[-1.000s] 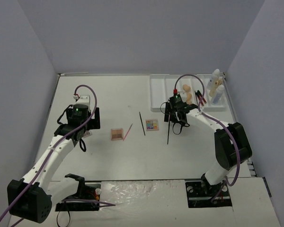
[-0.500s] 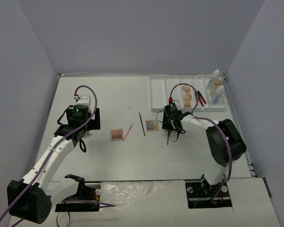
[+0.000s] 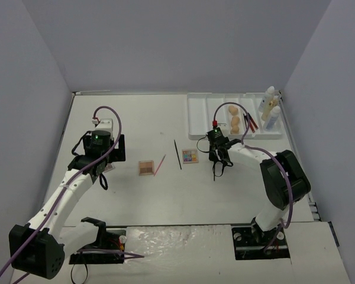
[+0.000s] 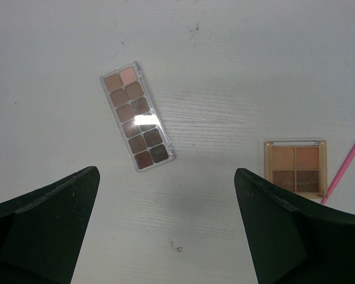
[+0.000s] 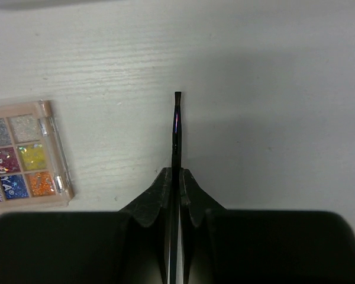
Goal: Organize the makeup
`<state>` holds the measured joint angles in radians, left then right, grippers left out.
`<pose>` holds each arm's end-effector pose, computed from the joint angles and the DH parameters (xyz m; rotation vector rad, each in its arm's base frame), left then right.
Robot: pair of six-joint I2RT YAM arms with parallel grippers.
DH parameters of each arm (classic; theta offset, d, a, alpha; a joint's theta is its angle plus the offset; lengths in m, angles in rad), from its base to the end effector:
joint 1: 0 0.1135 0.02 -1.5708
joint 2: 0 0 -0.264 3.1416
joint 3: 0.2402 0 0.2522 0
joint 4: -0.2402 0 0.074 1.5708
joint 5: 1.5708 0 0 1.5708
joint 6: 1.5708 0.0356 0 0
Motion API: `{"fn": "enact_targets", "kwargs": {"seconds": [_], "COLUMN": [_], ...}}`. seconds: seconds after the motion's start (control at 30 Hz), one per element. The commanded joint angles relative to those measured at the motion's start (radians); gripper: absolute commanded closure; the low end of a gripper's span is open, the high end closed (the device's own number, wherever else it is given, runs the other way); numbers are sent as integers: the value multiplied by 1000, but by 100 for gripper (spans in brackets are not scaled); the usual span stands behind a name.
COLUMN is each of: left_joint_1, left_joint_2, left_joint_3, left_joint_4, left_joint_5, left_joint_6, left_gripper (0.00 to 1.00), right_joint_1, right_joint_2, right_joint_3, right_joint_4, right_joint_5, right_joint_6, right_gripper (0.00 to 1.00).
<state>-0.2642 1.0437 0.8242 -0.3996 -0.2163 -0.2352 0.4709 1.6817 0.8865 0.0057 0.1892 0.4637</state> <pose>0.2220 -0.0521 0.2838 -0.0899 2.1719 -0.0481 0.3063 0.1484 0.1656 0.0835 2.3534 0.2372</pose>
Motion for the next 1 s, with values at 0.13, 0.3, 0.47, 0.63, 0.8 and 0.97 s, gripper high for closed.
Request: {"fn": "enact_targets", "kwargs": {"seconds": [0.13,0.3,0.47,0.63,0.8,0.97], "left_joint_1": [-6,-4,-4,-4,-4,-4], "left_joint_2": [-19,-21,-21,-16,-11,-10], "left_joint_3": [38,38,35,35,35,35], "left_joint_4": [50,50,45,41,34,33], "left_joint_5": [-14,-9,-14,-21,-26,-31], "left_joint_6": [11,8,7,11,13,14], "left_gripper": [3,3,3,3,3,3], "right_joint_1": [-122,-222,-258,-261,-265,-265], "right_joint_2": [-123,31,191,319,430,466], "right_joint_3": [306,529,649,748,804,848], "right_joint_4": [-52,-50,-33,-3,42,48], "right_joint_5": [21,-45,-103,-132,-139,-139], "right_joint_6": [-284,-384,-415,-410,-385,-376], "right_gripper": [100,100,100,100,99,83]}}
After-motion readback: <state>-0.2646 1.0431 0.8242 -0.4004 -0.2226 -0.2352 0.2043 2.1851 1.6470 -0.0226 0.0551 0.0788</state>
